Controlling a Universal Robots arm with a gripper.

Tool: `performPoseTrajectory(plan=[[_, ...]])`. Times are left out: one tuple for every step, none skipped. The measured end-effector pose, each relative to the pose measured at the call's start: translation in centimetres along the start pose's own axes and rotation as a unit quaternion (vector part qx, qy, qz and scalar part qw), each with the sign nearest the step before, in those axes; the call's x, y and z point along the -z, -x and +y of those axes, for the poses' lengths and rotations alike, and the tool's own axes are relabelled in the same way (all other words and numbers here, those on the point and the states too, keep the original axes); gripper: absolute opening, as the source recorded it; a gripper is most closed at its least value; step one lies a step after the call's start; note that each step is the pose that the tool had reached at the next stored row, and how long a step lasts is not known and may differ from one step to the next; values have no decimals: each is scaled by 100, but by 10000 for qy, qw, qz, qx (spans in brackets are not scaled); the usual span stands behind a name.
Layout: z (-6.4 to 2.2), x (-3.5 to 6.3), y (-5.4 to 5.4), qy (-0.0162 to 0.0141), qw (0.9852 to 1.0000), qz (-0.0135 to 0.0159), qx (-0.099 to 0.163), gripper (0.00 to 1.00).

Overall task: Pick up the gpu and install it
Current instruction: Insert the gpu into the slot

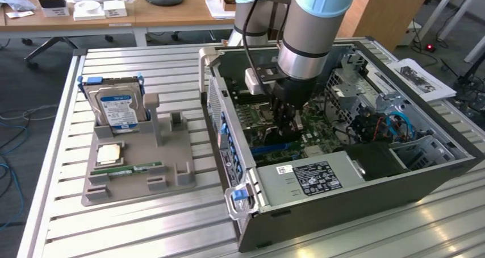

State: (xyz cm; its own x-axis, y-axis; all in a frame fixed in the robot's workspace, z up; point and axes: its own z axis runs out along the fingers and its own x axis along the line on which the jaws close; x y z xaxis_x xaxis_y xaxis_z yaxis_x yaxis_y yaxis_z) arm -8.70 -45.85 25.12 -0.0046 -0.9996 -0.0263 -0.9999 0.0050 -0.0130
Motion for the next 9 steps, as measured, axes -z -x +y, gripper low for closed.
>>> performPoseTrajectory(plan=[[0, 5, 0, 0, 10000, 0, 0, 27], [0, 11, 0, 1, 10000, 1, 0, 27], [0, 18, 0, 1, 10000, 0, 0, 27], [0, 25, 0, 1, 10000, 1, 0, 27], [1, 33, 1, 1, 10000, 1, -1, 27], [0, 40, 1, 0, 10000, 1, -1, 27], [0, 44, 1, 0, 10000, 1, -1, 27], [0, 44, 1, -1, 10000, 1, -1, 27], [0, 44, 1, -1, 10000, 0, 0, 27]])
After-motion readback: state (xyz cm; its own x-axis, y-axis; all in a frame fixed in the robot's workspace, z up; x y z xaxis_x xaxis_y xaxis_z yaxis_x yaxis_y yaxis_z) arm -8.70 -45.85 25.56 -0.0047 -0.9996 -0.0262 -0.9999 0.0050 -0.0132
